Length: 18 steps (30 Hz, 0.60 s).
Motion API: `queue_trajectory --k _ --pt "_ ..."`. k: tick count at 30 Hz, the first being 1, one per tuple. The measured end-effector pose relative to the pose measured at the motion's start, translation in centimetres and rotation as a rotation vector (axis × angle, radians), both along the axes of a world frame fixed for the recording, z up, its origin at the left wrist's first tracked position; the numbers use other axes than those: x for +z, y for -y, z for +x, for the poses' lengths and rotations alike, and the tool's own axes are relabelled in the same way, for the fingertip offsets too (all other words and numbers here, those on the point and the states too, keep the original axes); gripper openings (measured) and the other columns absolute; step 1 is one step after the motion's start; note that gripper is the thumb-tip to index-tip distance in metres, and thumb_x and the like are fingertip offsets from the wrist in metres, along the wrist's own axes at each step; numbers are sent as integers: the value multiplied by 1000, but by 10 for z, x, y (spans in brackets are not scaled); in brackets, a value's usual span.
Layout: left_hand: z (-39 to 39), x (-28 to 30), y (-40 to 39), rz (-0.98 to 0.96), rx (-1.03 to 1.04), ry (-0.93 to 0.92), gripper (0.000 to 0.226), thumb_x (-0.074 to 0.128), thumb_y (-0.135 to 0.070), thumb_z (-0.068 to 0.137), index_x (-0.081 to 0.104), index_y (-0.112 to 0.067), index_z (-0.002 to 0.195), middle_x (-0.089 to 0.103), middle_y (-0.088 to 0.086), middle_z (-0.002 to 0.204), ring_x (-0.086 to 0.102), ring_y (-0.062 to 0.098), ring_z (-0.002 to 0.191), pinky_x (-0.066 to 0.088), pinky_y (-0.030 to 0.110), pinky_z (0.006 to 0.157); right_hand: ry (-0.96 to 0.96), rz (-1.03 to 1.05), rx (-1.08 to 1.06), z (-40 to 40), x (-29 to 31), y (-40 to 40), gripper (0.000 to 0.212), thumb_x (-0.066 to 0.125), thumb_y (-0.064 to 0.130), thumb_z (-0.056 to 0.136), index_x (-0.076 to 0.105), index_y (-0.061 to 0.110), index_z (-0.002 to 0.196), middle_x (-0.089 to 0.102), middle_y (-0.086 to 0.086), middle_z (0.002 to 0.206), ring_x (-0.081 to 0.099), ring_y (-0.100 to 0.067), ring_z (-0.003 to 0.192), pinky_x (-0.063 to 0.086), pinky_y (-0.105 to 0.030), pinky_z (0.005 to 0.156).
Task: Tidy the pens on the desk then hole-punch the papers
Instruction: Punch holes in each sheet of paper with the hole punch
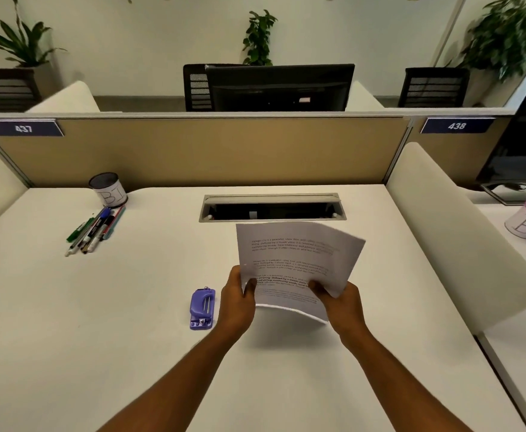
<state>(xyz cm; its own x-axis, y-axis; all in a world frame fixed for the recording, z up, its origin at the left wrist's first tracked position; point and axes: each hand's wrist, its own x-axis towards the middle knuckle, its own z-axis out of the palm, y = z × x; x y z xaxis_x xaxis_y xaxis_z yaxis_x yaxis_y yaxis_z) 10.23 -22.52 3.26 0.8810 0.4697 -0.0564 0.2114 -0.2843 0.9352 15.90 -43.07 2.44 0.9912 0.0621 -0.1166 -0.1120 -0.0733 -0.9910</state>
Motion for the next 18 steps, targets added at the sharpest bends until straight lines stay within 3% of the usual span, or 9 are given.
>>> queue_trajectory --k 2,6,8,11,14,18 --pt "0 -2 -1 -36 53 15 43 59 -16 98 39 -22 135 55 -2 129 61 15 105 54 8 77 -25 49 -15 1 4 -1 22 83 32 81 71 38 98 78 17 91 75 -13 83 60 -20 62" --pt "0 -9 0 -135 275 -134 74 67 -22 93 21 -16 151 39 8 153 45 28 136 43 40 110 -67 183 -53 3 10 -8 34 86 38 67 71 32 98 80 12 93 76 -14 85 60 -24 68" --pt "0 -12 1 -328 339 -147 79 67 -26 93 16 -16 154 35 7 158 39 28 142 36 45 115 -79 271 -42 3 11 -12 43 87 34 67 71 29 106 80 9 103 76 -17 94 60 -33 81" --pt "1 -14 -2 -655 285 -152 55 61 -23 97 38 -12 146 54 9 145 55 27 126 43 43 106 -110 368 -10 -1 12 -19 50 88 26 70 70 21 116 78 -2 114 73 -25 106 57 -46 96" --pt "2 -14 -5 -931 252 -83 36 58 -12 99 51 -10 134 66 10 126 63 27 112 54 44 92 -128 382 4 -5 11 -23 51 87 24 71 70 18 119 77 -4 117 73 -26 109 56 -49 99" --pt "6 -10 -13 -857 342 -31 38 57 -3 97 47 -12 132 63 8 120 62 27 108 55 46 88 -128 407 62 -8 11 -18 55 88 21 71 69 21 123 75 -3 122 71 -24 114 60 -40 91"
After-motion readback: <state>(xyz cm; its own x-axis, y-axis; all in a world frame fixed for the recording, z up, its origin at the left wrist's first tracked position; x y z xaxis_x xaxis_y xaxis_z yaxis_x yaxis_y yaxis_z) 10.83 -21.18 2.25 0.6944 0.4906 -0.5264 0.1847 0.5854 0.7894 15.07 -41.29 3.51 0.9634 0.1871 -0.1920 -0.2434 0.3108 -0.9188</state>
